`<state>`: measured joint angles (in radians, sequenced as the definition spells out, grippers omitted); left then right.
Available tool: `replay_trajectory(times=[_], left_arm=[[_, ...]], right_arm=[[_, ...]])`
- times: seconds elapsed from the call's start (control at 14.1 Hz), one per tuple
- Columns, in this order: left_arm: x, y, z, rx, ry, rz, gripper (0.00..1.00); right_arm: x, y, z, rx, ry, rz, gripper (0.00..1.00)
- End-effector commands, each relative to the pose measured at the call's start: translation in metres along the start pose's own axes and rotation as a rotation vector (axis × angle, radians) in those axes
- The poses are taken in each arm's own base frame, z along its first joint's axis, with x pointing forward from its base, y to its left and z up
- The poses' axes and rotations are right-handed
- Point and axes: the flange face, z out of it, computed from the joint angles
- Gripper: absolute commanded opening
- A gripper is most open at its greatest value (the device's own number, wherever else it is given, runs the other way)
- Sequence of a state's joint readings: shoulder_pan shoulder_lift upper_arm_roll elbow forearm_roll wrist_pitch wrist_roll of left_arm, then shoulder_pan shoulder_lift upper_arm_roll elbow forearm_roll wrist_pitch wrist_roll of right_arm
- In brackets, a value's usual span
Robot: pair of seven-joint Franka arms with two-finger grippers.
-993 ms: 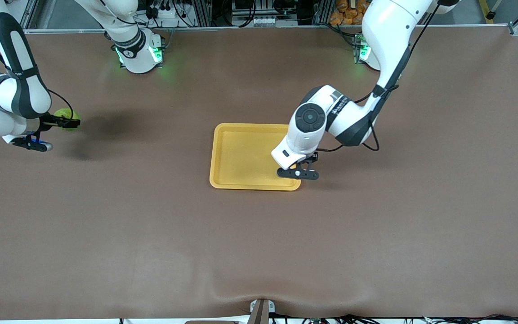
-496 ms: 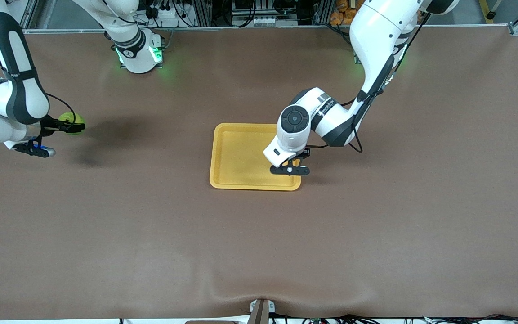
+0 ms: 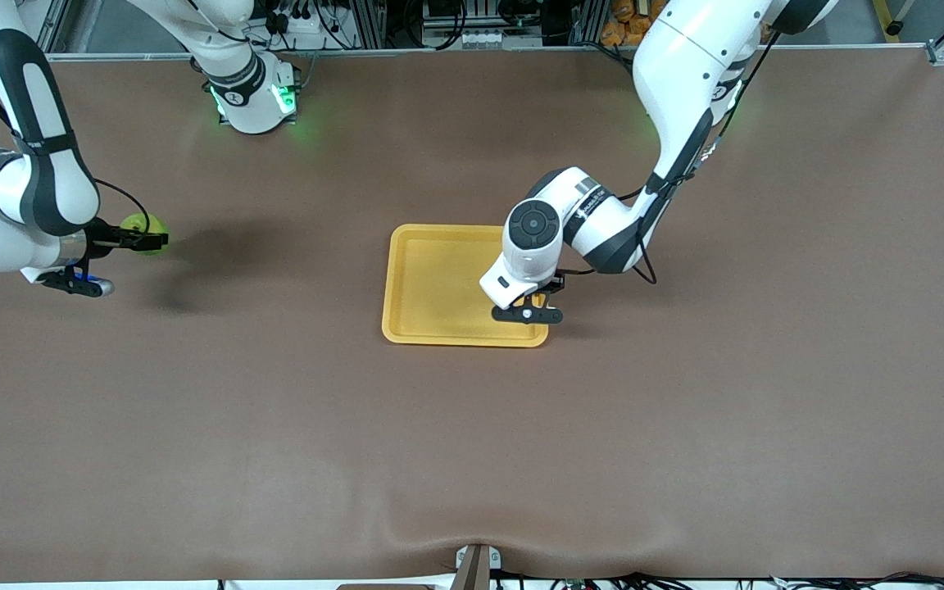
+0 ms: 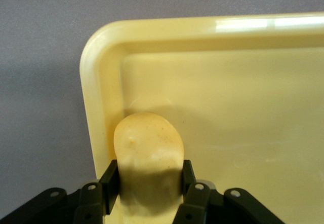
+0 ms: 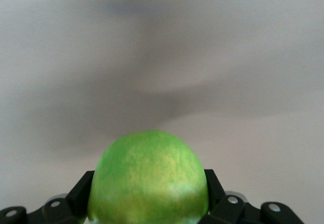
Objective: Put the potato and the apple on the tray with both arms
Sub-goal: 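Lower the potato onto the tray and open the left gripper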
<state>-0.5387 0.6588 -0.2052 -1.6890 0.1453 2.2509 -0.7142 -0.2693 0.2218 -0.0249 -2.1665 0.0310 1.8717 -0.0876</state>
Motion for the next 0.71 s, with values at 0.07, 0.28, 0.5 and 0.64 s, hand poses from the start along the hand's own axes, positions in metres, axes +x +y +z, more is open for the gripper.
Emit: replay_trajectory(times=[0.07, 0.28, 0.5, 0.64], left_arm=[[0.003, 0.006, 0.002, 0.026, 0.018, -0.003, 0.43], [0.004, 0.005, 0.0, 0.07, 0.059, 0.053, 1.0], [0.006, 0.005, -0.01, 0.064, 0.072, 0.05, 1.0], [0.009, 0.0, -0.029, 0.059, 0.078, 0.028, 1.0]], right_arm=[[0.005, -0.023, -0.008, 0.013, 0.0, -0.009, 0.05], [0.006, -0.044, -0.01, 0.03, -0.003, 0.0, 0.05], [0.004, -0.069, -0.012, 0.05, -0.017, 0.015, 0.05], [0.001, -0.095, -0.016, 0.062, -0.029, 0.05, 0.05]])
